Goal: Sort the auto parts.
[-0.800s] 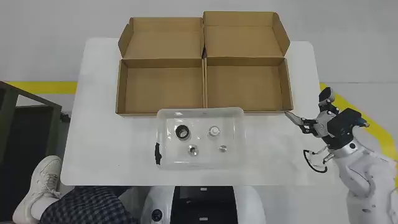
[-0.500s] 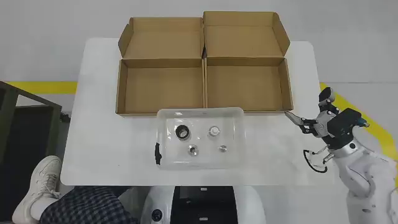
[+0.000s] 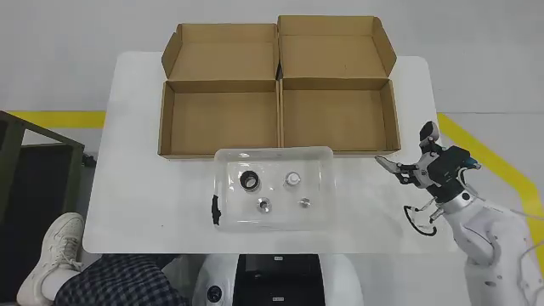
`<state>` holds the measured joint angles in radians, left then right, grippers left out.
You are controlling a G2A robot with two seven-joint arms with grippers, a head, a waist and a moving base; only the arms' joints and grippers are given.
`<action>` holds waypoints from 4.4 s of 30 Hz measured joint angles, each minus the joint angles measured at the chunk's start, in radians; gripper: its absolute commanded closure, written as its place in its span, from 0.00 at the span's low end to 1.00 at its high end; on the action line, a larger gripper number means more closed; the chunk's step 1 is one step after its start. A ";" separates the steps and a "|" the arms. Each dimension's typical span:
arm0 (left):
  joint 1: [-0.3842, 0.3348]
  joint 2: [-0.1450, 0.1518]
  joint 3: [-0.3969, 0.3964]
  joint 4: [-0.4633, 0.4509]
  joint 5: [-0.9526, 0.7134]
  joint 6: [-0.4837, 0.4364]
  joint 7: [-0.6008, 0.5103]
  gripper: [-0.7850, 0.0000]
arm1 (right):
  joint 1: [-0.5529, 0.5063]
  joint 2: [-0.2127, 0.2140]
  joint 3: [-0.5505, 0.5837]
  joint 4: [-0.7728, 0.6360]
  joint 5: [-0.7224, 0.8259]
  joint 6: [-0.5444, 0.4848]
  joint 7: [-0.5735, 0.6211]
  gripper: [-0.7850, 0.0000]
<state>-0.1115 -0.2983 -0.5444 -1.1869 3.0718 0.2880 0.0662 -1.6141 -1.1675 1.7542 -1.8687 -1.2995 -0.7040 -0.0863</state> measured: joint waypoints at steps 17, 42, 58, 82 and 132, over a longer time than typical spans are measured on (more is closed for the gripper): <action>0.000 0.000 0.000 0.000 0.000 0.000 0.000 0.00 | 0.118 0.002 -0.220 0.009 0.021 -0.086 0.136 0.00; 0.000 0.000 0.000 0.000 0.000 0.000 0.000 0.00 | 0.256 0.007 -0.501 -0.011 -0.016 -0.191 0.391 0.00; 0.000 0.000 0.000 0.000 0.000 0.000 0.000 0.00 | 0.296 0.015 -0.560 0.039 -0.010 -0.178 0.449 0.22; 0.000 0.000 0.000 0.000 0.000 0.000 0.000 0.00 | 0.324 0.030 -0.574 0.059 -0.011 -0.147 0.435 1.00; 0.000 0.000 0.000 0.000 0.000 0.000 0.000 0.00 | 0.325 0.025 -0.424 -0.072 0.306 -0.083 -0.250 1.00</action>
<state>-0.1115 -0.2983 -0.5444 -1.1869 3.0718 0.2880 0.0662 -1.2888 -1.1426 1.3301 -1.9403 -0.9932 -0.7868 -0.3361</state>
